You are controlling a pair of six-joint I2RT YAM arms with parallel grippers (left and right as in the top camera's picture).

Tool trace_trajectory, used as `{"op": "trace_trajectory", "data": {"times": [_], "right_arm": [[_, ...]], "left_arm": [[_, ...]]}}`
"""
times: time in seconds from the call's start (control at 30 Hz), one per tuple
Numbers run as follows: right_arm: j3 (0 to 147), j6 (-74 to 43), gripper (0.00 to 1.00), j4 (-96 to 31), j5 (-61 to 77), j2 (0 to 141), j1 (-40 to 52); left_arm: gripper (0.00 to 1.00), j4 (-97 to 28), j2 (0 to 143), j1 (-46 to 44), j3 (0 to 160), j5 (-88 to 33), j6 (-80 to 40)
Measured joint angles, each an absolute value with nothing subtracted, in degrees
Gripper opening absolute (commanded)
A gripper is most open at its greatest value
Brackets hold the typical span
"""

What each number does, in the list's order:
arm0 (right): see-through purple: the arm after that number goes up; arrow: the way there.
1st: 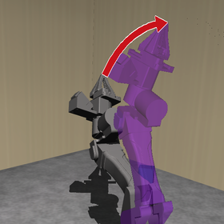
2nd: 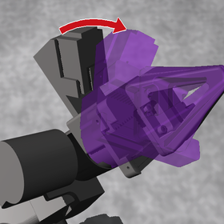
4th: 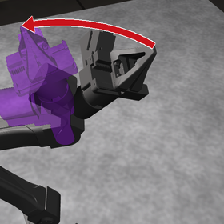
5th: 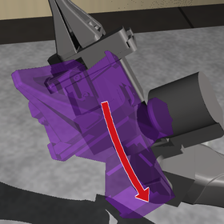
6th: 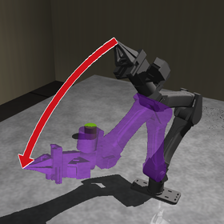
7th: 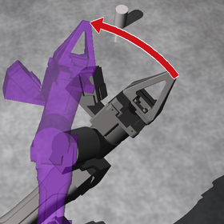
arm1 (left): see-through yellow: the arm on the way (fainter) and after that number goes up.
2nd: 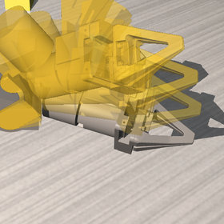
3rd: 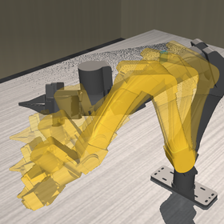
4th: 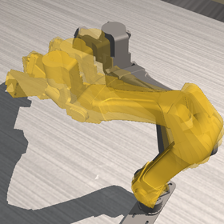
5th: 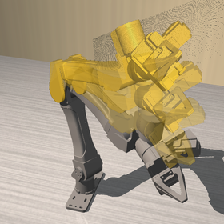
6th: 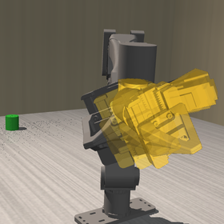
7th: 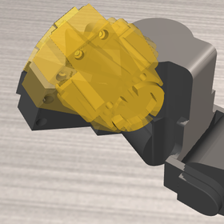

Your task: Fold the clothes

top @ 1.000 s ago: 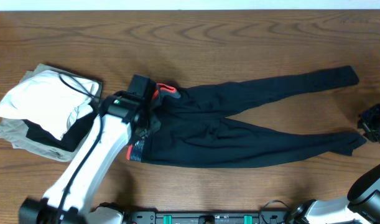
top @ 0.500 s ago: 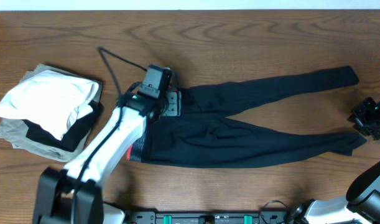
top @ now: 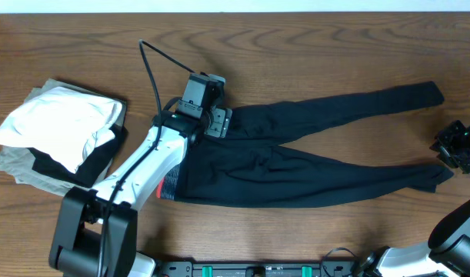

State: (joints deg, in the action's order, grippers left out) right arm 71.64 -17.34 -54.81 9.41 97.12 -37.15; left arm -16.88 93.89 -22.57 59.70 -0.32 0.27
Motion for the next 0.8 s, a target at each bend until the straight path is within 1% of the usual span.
{"op": "trace_trajectory", "data": {"times": [0.2,0.23,0.27,0.33,0.37,0.4,0.43,0.57,0.63,0.8], "right_arm": [[71.6,-17.3,0.24,-54.8,9.4,97.1,-37.1],[71.6,-17.3,0.24,-54.8,9.4,97.1,-37.1],[71.6,-17.3,0.24,-54.8,9.4,97.1,-37.1],[71.6,-17.3,0.24,-54.8,9.3,97.1,-37.1],[71.6,-17.3,0.24,-54.8,9.2,97.1,-37.1],[71.6,-17.3,0.24,-54.8,9.2,97.1,-37.1],[71.6,-17.3,0.24,-54.8,9.2,97.1,-37.1],[71.6,-17.3,0.24,-54.8,8.9,97.1,-37.1],[71.6,-17.3,0.23,-54.9,8.7,97.1,-37.1],[71.6,-17.3,0.23,-55.0,8.5,97.1,-37.1]], "left_arm": [[0.78,-16.7,96.1,-22.6,59.7,0.1,5.0],[0.77,-16.4,96.4,-22.6,59.7,0.1,5.7],[0.69,-16.4,96.8,-22.6,59.7,0.1,6.4],[0.35,-16.2,97.5,-22.6,59.7,0.3,7.6],[0.21,-16.0,97.8,-22.5,59.7,0.5,8.4],[0.12,-15.3,98.1,-22.5,59.7,0.9,8.9],[0.06,-13.8,98.3,-22.5,59.6,2.1,9.1],[0.06,-6.0,98.6,-21.2,59.6,8.7,6.8],[0.05,-3.0,98.6,-18.7,59.6,12.1,4.0],[0.06,-2.8,98.6,-10.9,59.6,15.8,-3.1]]}}
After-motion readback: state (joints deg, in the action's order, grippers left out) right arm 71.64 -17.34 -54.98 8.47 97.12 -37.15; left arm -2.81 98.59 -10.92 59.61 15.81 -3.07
